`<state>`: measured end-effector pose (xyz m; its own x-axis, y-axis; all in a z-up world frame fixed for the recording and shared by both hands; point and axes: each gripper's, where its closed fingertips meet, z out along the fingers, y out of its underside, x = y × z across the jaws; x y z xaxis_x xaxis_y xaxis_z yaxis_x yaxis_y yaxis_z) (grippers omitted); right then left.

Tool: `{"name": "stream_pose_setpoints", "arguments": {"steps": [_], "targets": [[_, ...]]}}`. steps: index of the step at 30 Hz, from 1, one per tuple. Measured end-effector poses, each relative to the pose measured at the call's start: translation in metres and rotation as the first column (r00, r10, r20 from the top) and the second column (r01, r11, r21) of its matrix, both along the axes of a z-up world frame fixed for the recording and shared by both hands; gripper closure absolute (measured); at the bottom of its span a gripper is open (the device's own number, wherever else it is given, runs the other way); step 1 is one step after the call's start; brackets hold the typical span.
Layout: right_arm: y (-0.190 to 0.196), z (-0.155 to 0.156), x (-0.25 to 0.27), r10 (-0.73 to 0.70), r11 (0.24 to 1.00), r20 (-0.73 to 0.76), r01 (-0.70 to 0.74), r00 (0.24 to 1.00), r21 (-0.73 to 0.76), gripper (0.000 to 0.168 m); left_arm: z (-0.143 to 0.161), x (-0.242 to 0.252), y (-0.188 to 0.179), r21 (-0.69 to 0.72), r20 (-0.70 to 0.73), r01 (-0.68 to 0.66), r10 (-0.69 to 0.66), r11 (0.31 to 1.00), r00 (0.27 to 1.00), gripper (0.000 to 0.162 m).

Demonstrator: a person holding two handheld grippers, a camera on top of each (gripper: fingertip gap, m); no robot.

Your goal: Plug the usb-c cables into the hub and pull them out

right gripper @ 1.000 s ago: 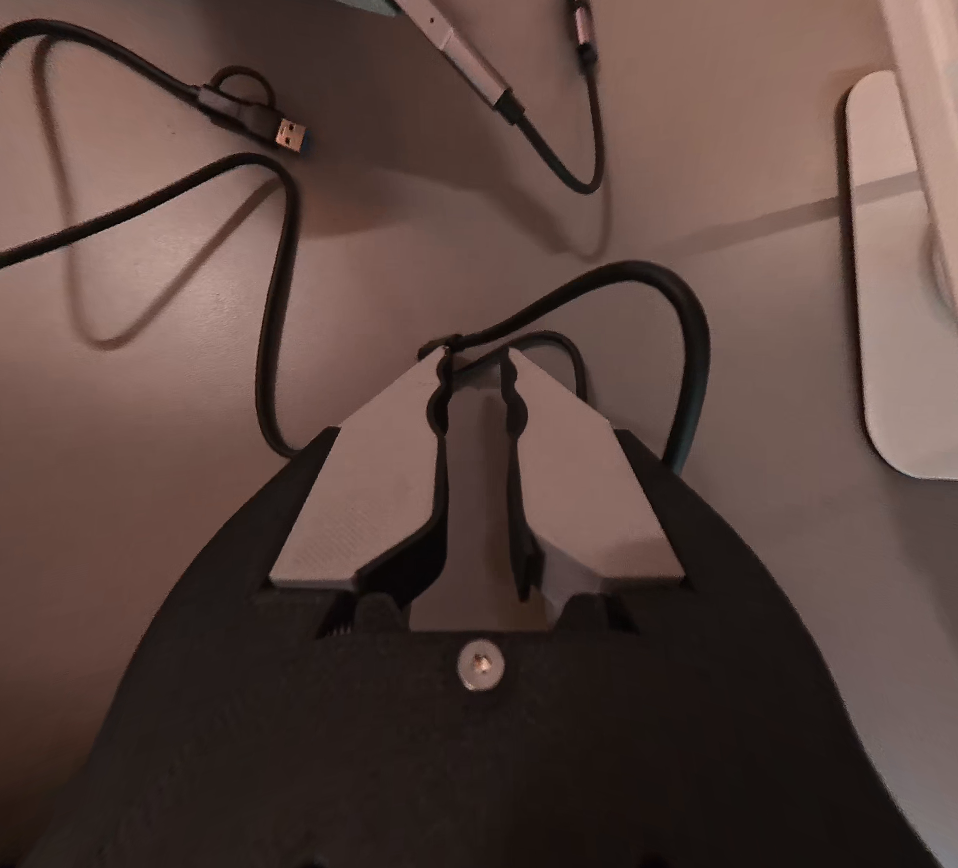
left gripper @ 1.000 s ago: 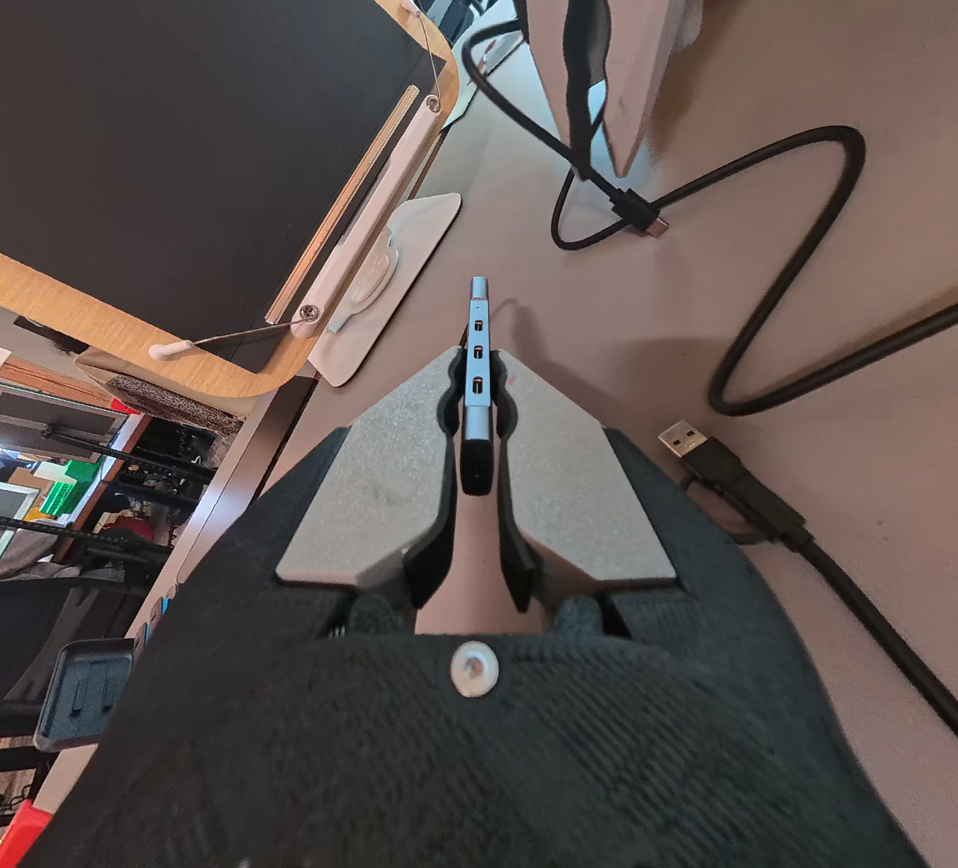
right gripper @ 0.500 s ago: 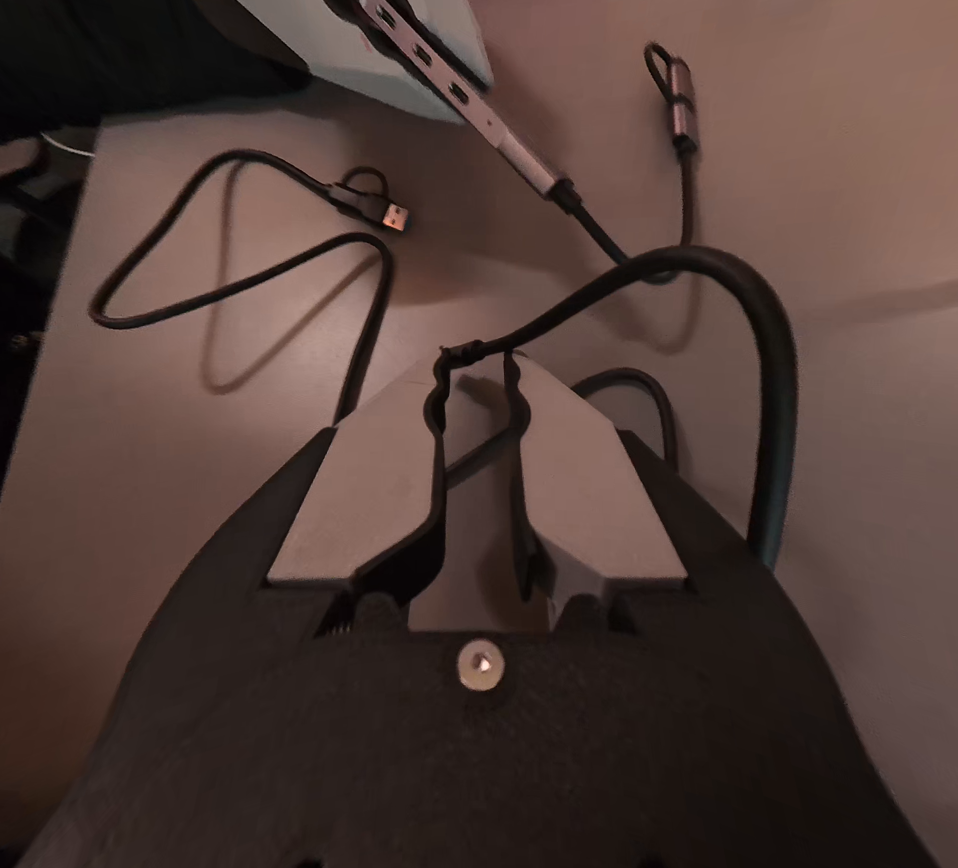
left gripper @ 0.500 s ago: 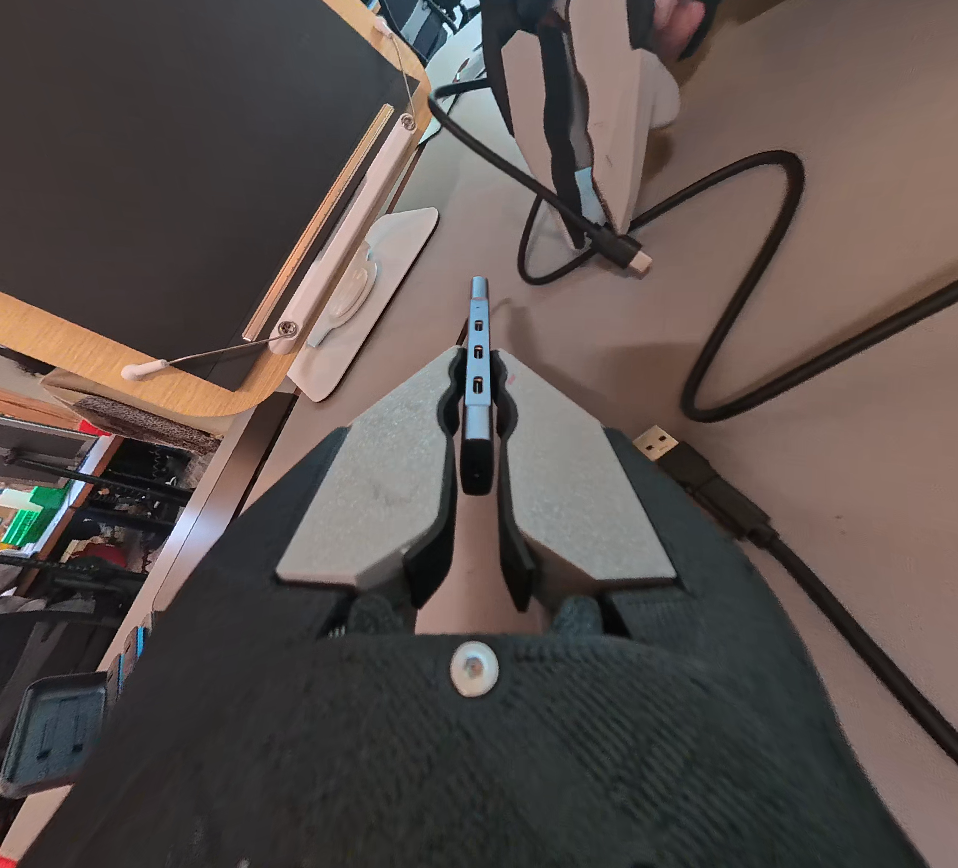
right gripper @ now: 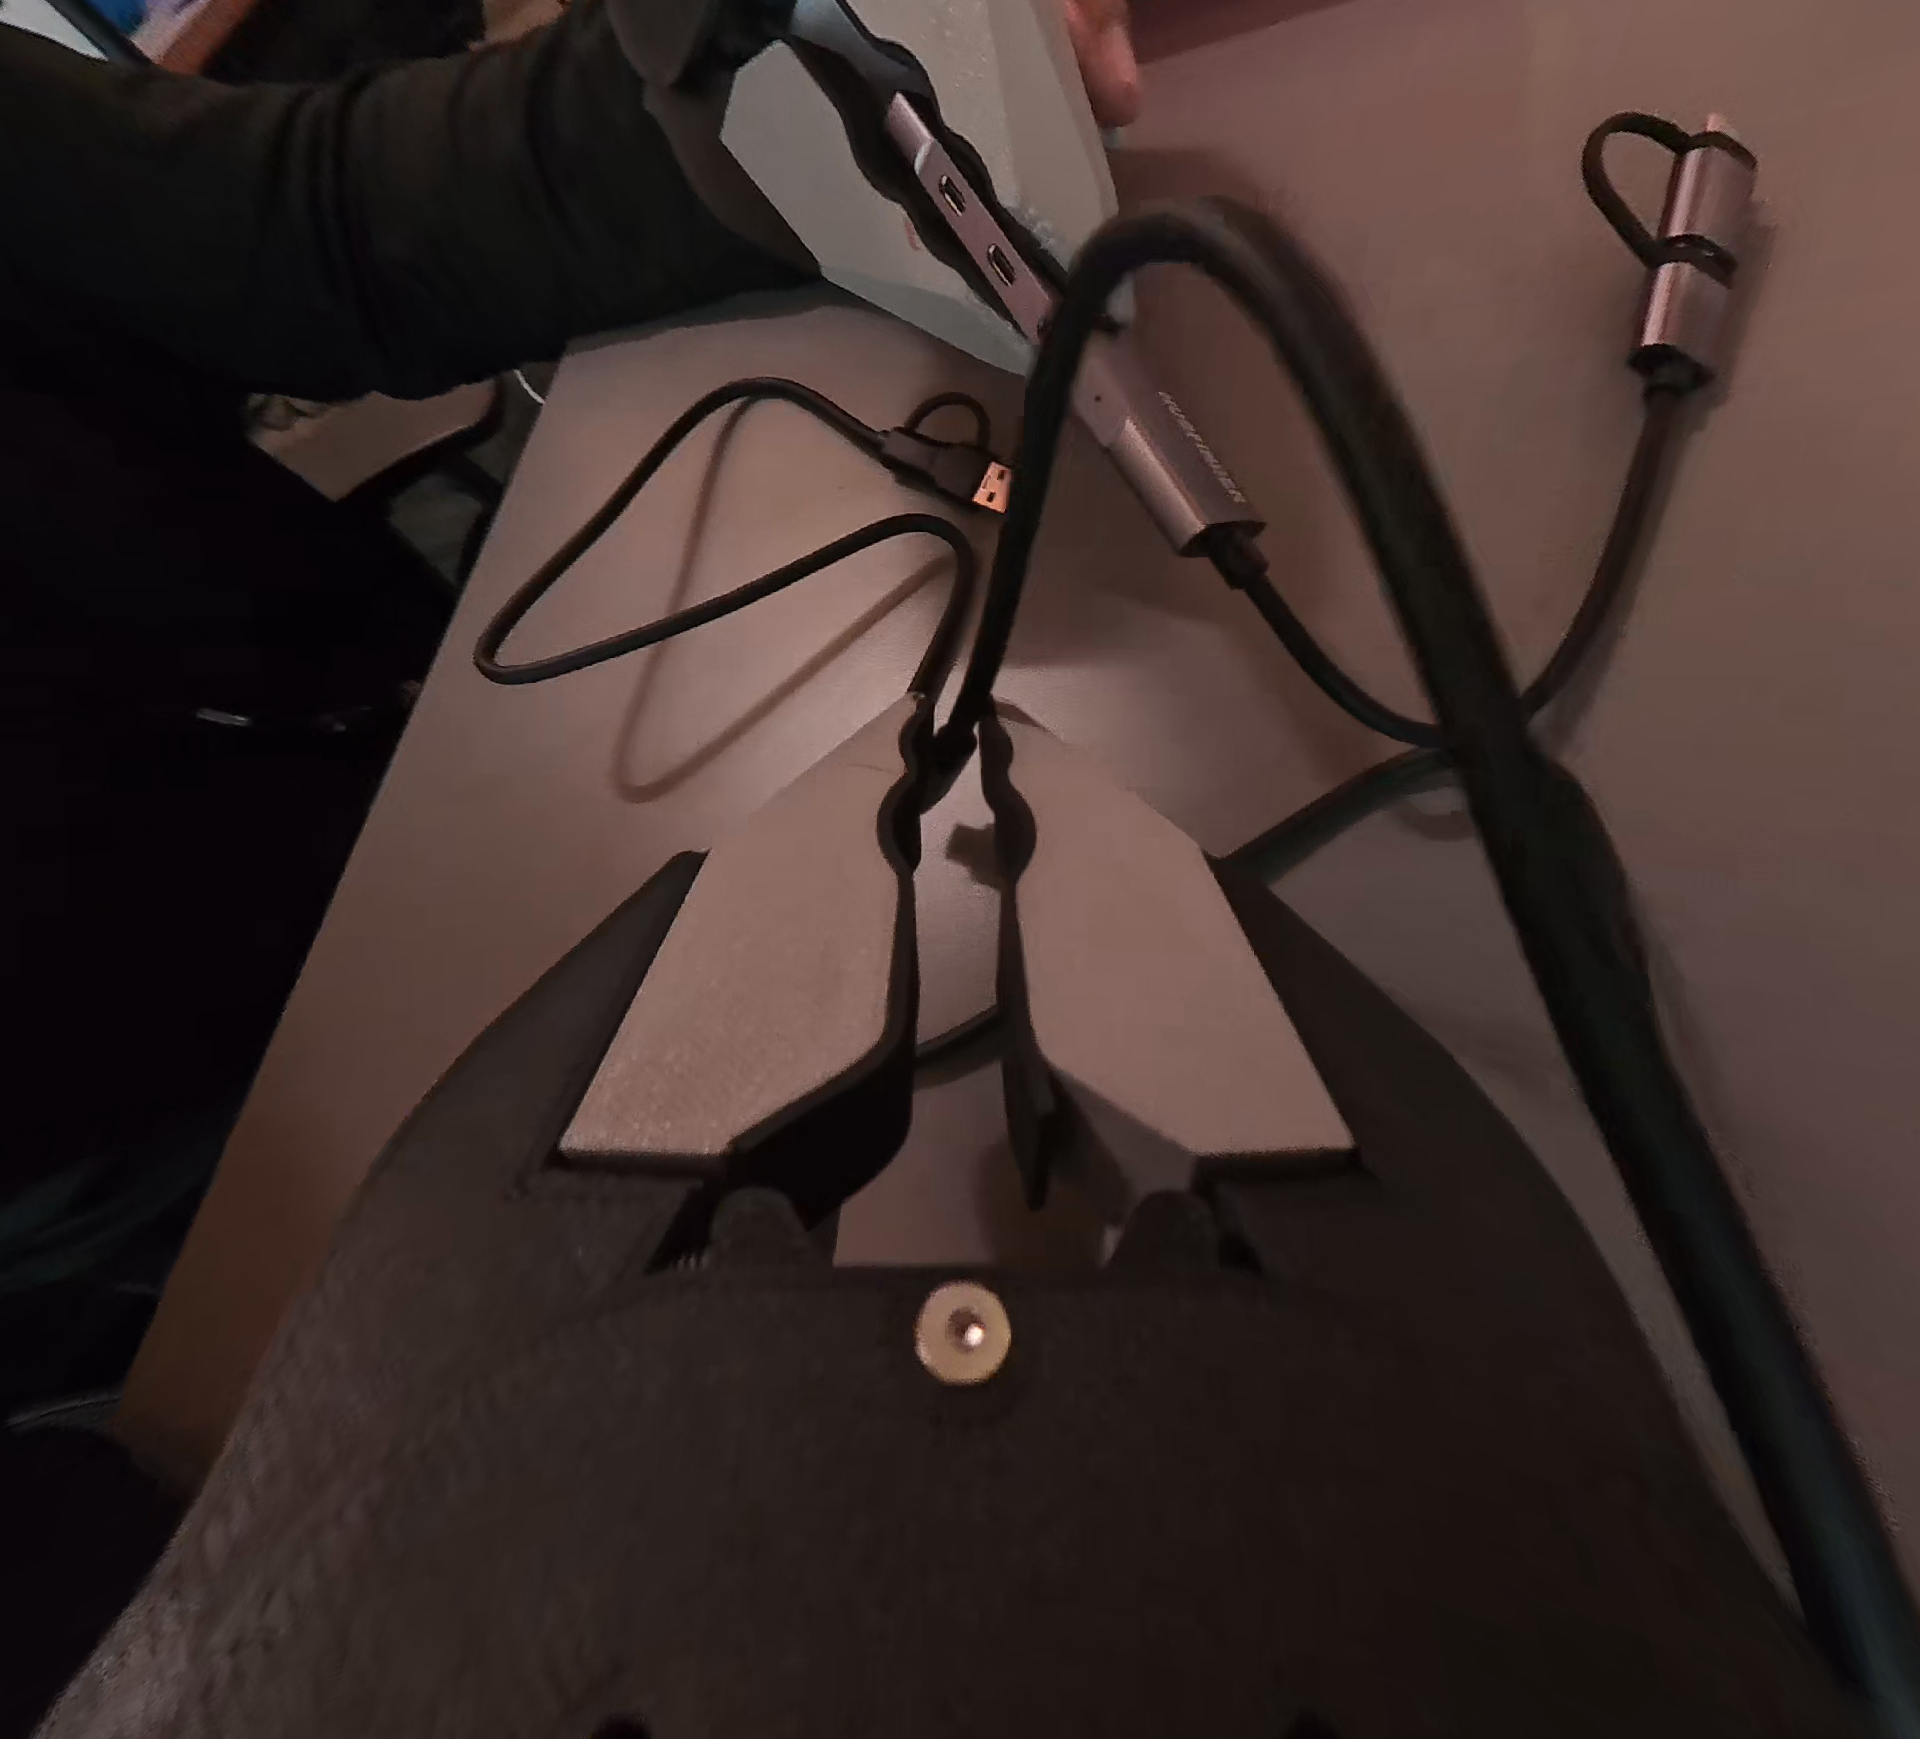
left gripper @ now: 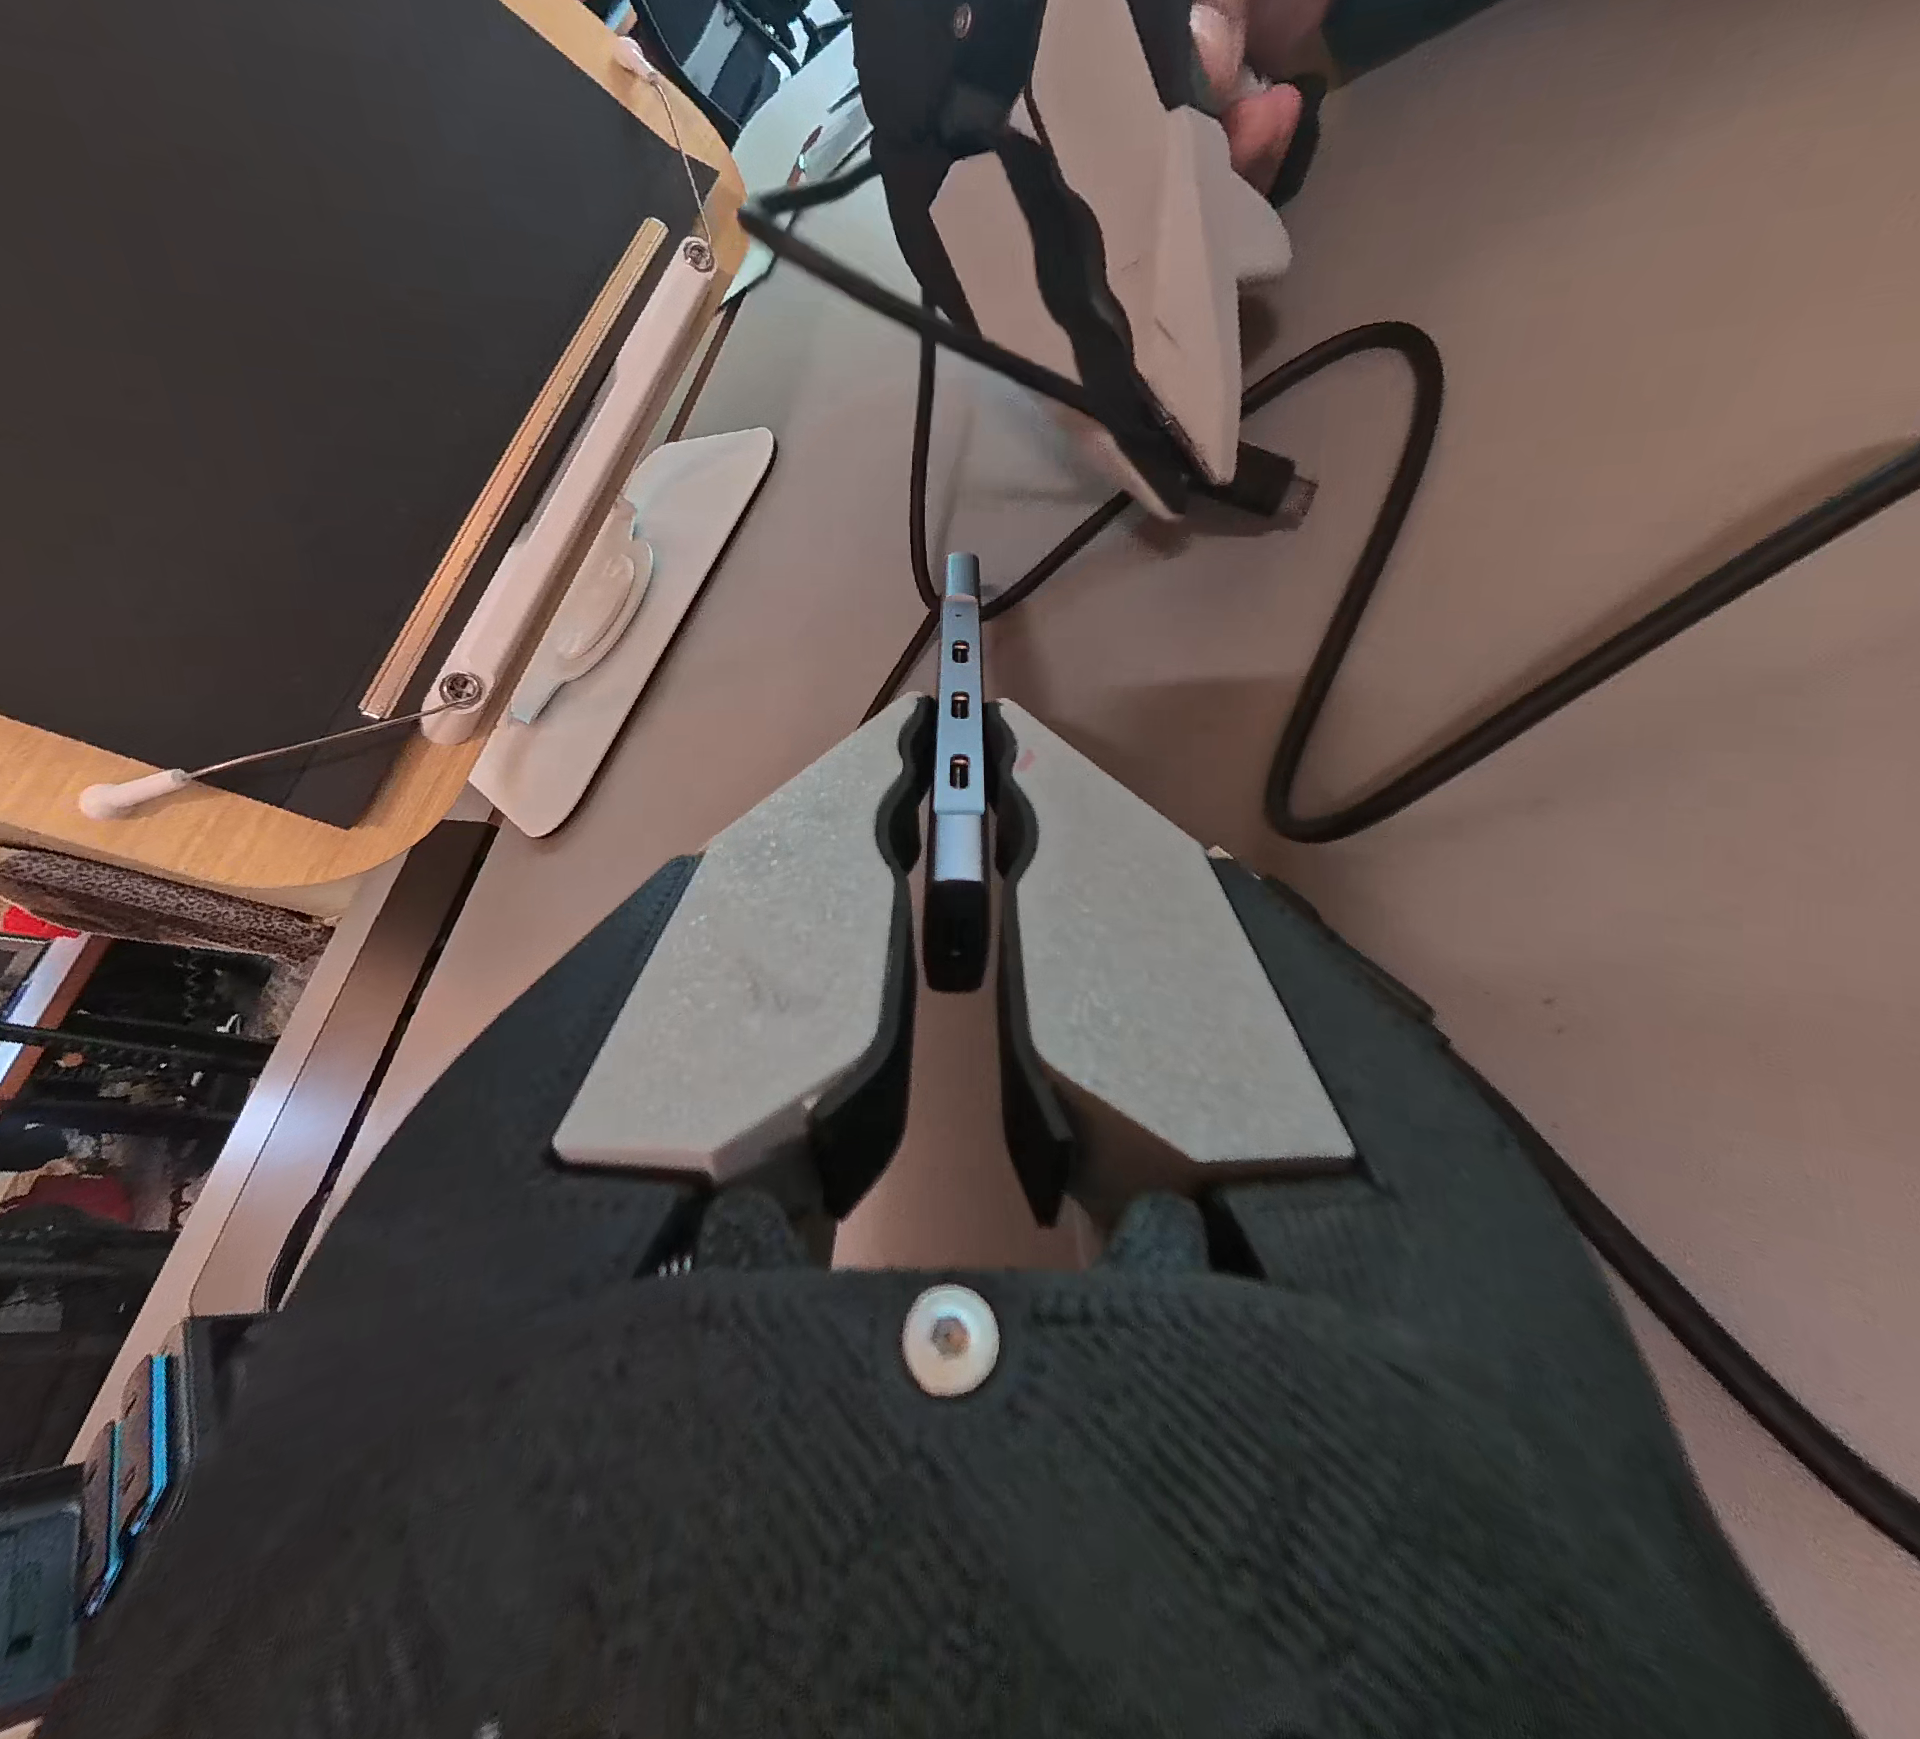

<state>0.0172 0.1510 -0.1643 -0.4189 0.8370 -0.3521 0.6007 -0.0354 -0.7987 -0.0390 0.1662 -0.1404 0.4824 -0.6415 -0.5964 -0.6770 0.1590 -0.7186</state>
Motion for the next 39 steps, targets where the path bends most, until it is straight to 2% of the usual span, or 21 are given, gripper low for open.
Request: {"name": "stream_pose_setpoints", "arguments": {"steps": [5,12,15,19,24,27,33,39], "targets": [[-0.002,0.005,-0.002,0.008,0.999,-0.032,-0.006,0.999,0.045,0.164,0.0,0.0,0.0,0.004,-0.004,-0.003,0.003,1.0,1.0,0.155],[0.008,0.052,-0.031,-0.142,0.984,-0.23,0.163,0.963,0.075,0.164,0.006,-0.005,0.011,0.023,0.029,-0.086,0.086,0.996,0.996,0.155],[0.01,0.077,-0.045,-0.207,0.966,-0.34,0.246,0.917,0.077,0.164,0.009,-0.002,0.013,-0.018,0.09,-0.097,0.099,0.995,0.991,0.155],[0.039,0.089,-0.063,-0.458,0.861,-0.368,0.507,0.809,0.044,0.165,0.027,-0.018,0.029,0.097,0.113,-0.266,0.255,0.959,0.96,0.155],[0.045,0.115,-0.072,-0.65,0.743,-0.419,0.645,0.634,-0.176,0.165,0.041,-0.031,0.039,0.227,0.093,-0.406,0.395,0.885,0.914,0.154],[0.044,0.111,-0.077,-0.691,0.699,-0.416,0.693,0.591,-0.177,0.165,0.048,-0.035,0.042,0.24,0.129,-0.453,0.434,0.858,0.891,0.154],[0.05,0.115,-0.074,-0.731,0.638,-0.447,0.749,0.515,-0.18,0.165,0.05,-0.036,0.041,0.237,0.138,-0.453,0.432,0.86,0.891,0.155],[0.061,0.116,-0.068,-0.802,0.558,-0.426,0.78,0.419,-0.282,0.165,0.056,-0.029,0.039,0.295,0.117,-0.447,0.433,0.844,0.894,0.154]]}}
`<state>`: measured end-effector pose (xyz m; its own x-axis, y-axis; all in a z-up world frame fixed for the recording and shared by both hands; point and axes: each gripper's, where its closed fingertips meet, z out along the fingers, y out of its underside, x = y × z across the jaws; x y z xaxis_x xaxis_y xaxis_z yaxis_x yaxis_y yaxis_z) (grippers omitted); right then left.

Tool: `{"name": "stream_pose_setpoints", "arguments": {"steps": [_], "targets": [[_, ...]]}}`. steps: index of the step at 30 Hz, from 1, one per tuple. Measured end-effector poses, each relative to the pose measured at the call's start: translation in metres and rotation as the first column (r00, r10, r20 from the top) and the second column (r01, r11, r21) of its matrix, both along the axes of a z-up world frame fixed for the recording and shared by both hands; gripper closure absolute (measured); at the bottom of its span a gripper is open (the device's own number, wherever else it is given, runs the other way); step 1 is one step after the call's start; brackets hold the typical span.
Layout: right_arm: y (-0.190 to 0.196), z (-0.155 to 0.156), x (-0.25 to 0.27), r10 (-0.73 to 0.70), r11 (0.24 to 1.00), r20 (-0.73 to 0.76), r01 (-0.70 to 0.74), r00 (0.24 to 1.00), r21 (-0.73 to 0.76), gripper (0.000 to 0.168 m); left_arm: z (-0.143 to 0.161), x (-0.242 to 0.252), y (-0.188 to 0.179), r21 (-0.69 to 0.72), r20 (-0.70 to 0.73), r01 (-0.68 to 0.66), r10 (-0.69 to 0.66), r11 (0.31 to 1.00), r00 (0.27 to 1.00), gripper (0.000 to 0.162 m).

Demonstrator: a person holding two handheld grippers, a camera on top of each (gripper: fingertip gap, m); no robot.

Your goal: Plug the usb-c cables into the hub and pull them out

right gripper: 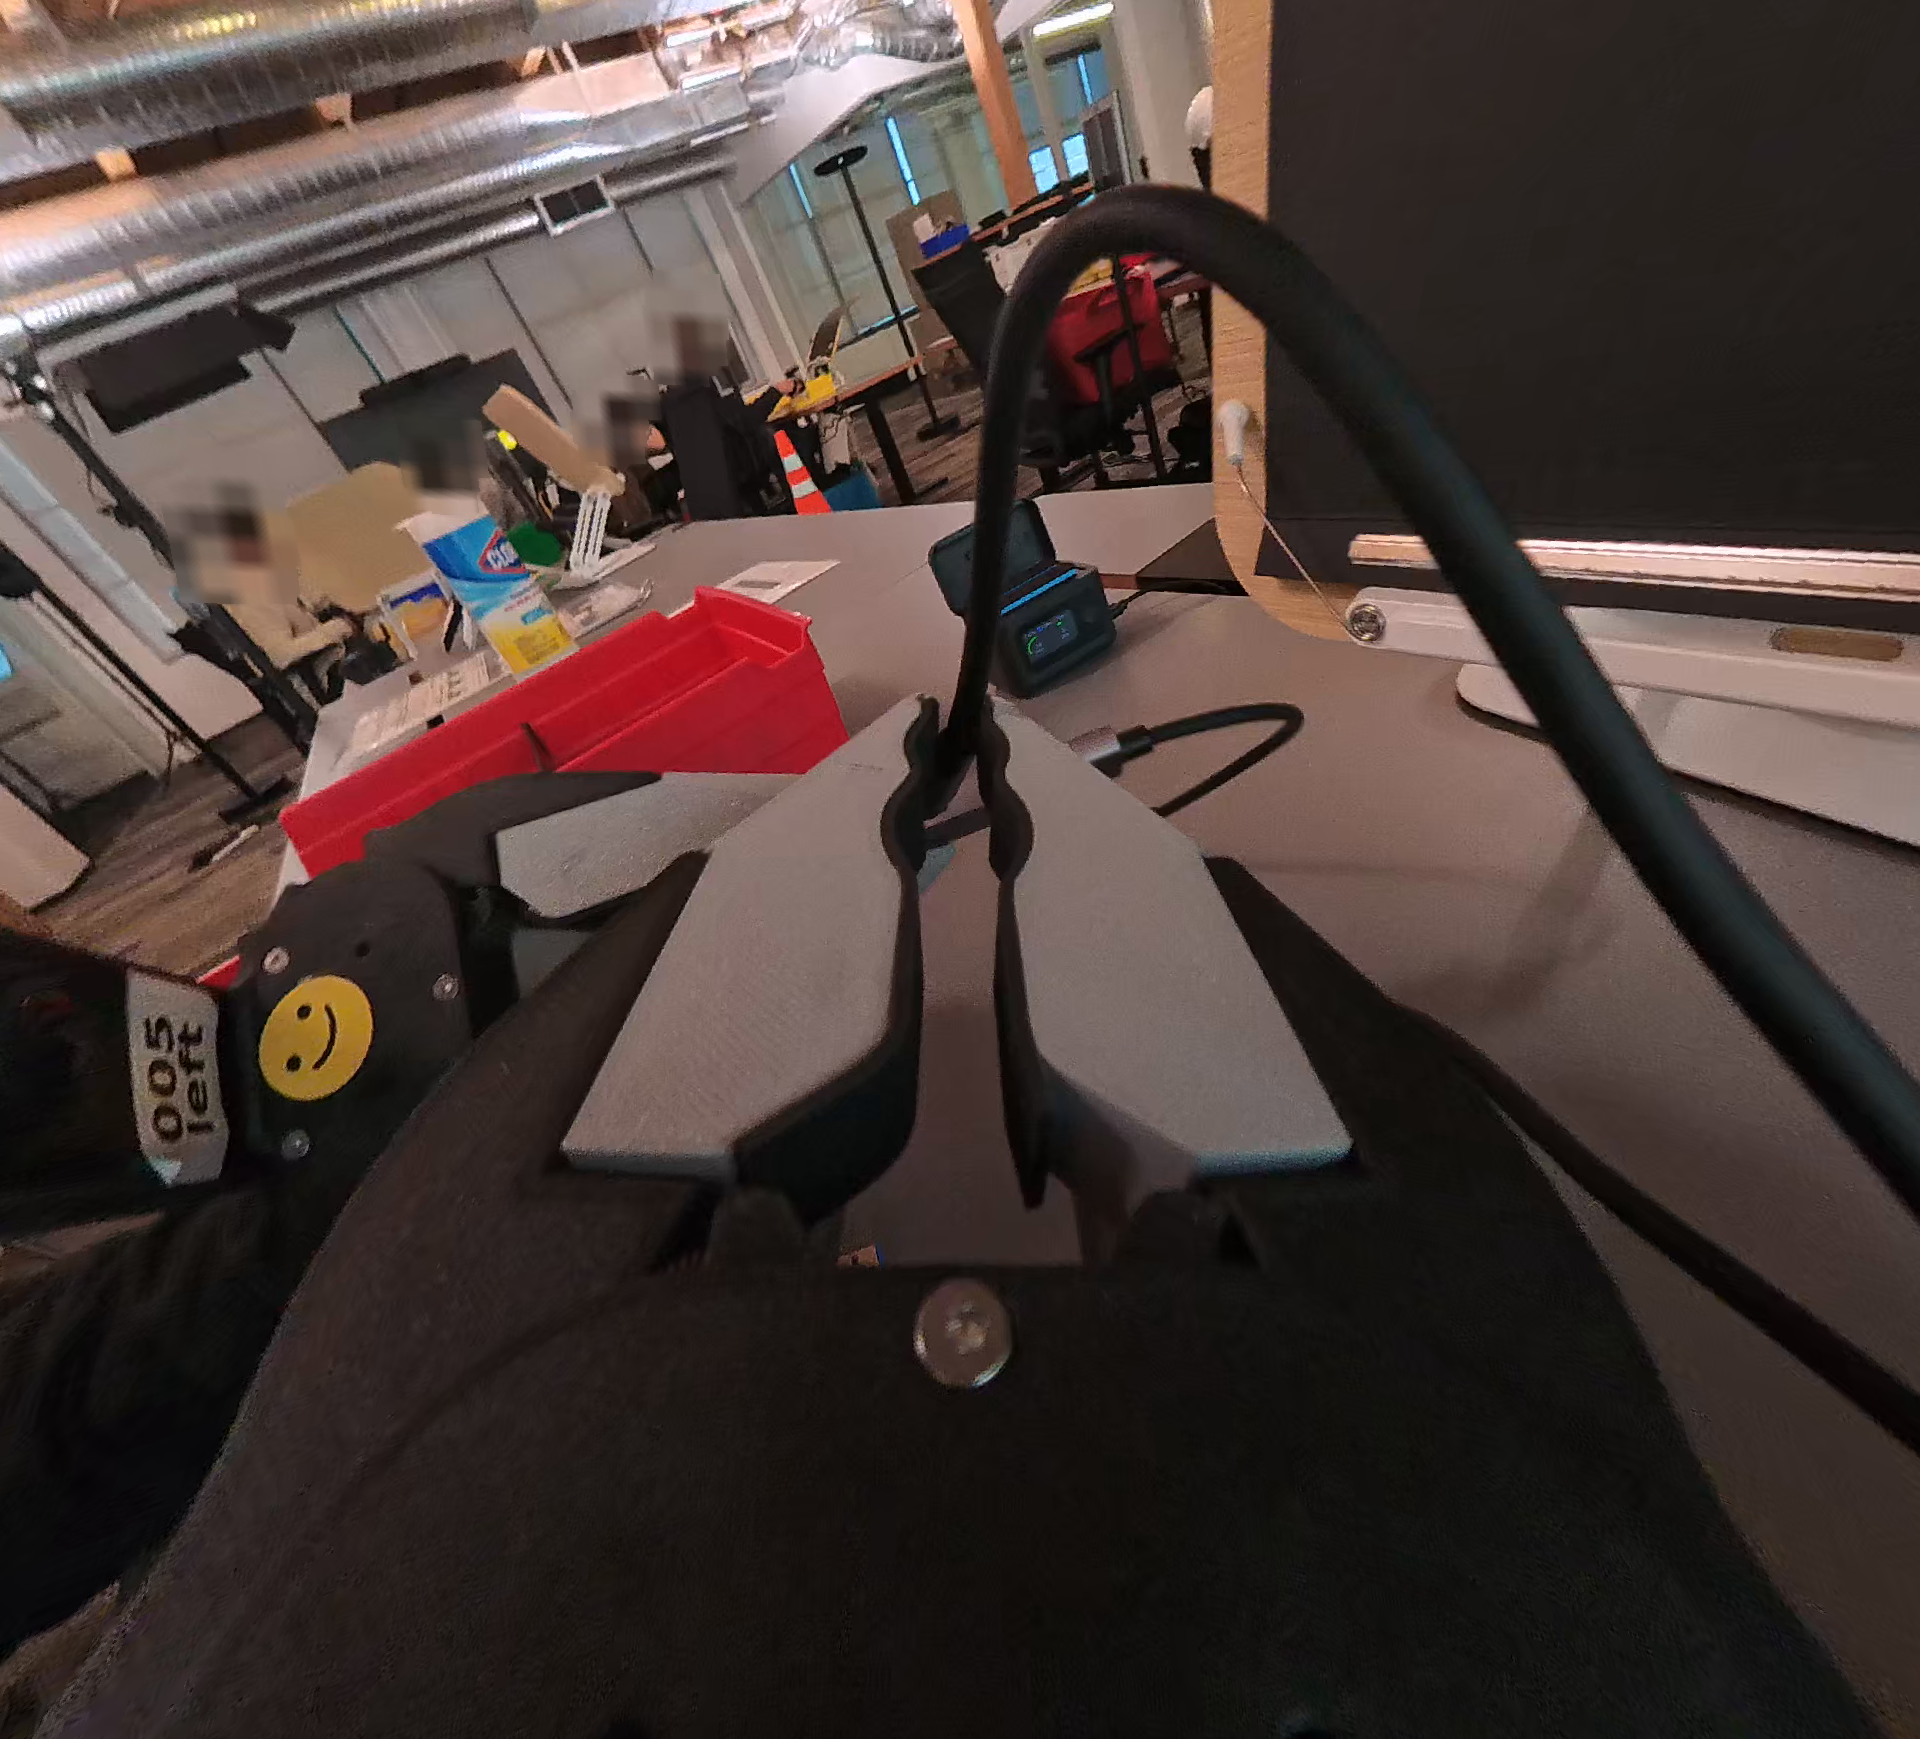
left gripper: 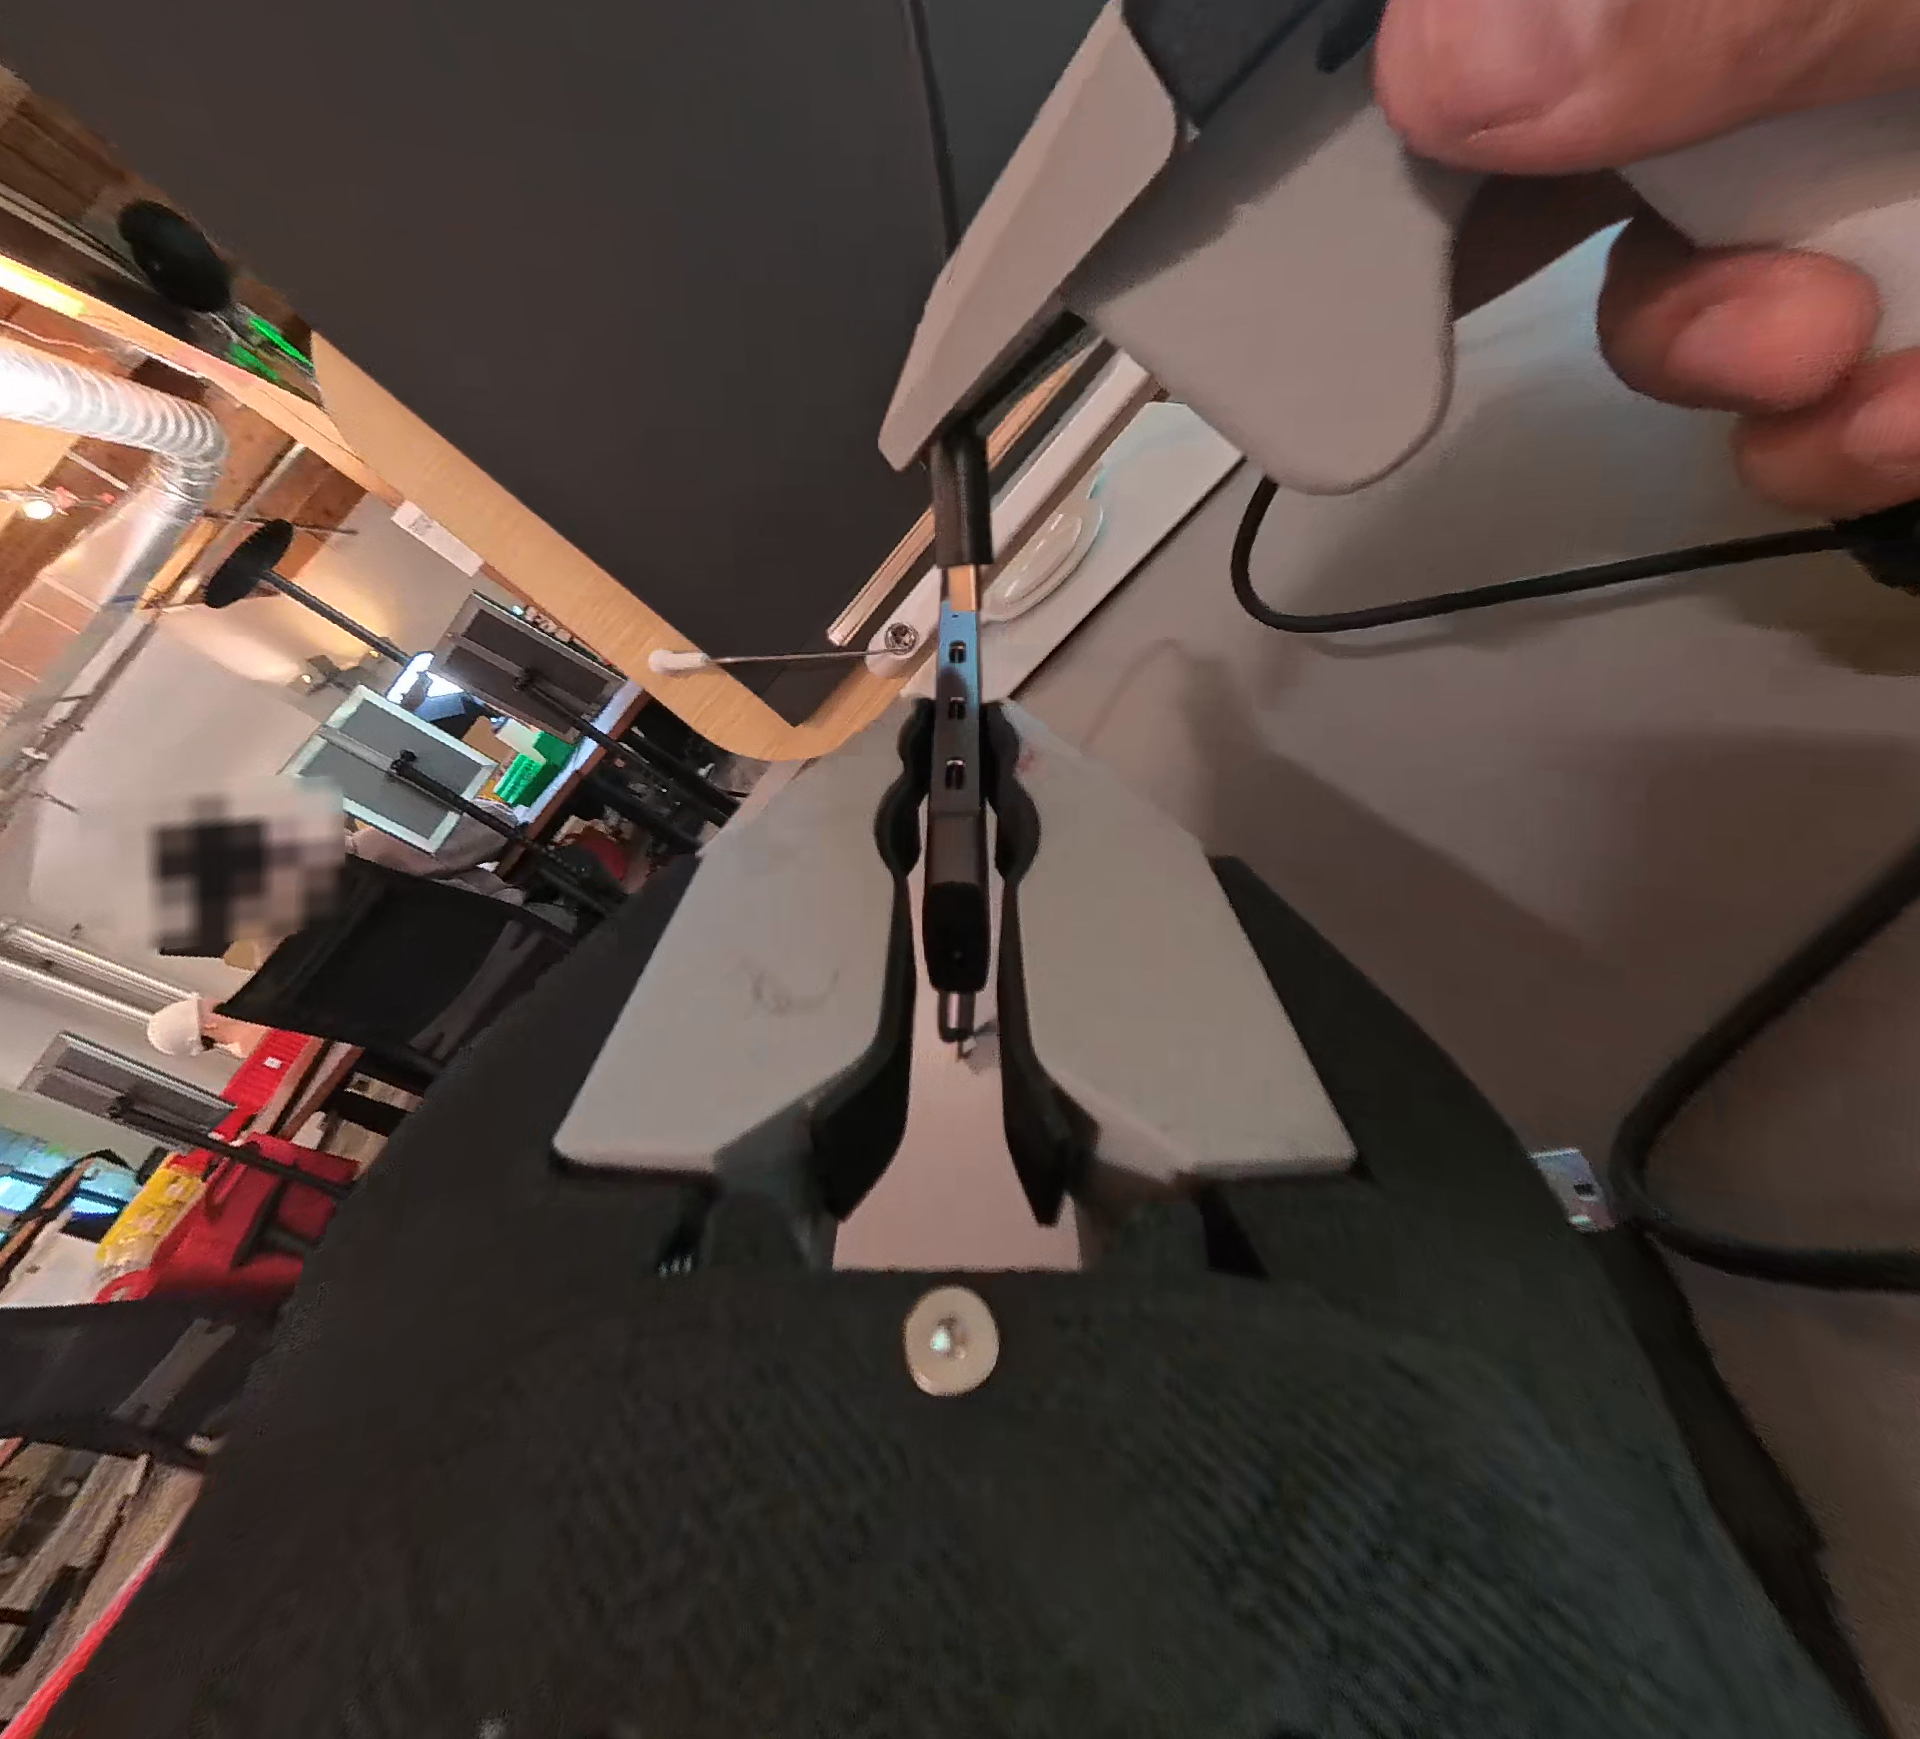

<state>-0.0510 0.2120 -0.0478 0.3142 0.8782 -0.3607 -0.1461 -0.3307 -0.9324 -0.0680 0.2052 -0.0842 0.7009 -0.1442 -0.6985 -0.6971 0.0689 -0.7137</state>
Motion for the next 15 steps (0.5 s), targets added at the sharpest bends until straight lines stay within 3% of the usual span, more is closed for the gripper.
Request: {"name": "stream_pose_setpoints", "arguments": {"steps": [9,15], "targets": [[0.0023,-0.0004,0.0006,-0.043,0.997,-0.065,0.038,0.997,-0.068,0.165,0.0031,0.0052,0.0009,0.028,-0.044,-0.024,0.026,0.999,0.999,0.155],[-0.0011,0.0015,-0.0018,-0.093,0.995,-0.069,0.09,0.993,-0.038,0.166,0.007,0.0015,0.0008,0.036,-0.03,-0.046,0.047,0.998,0.998,0.155]]}}
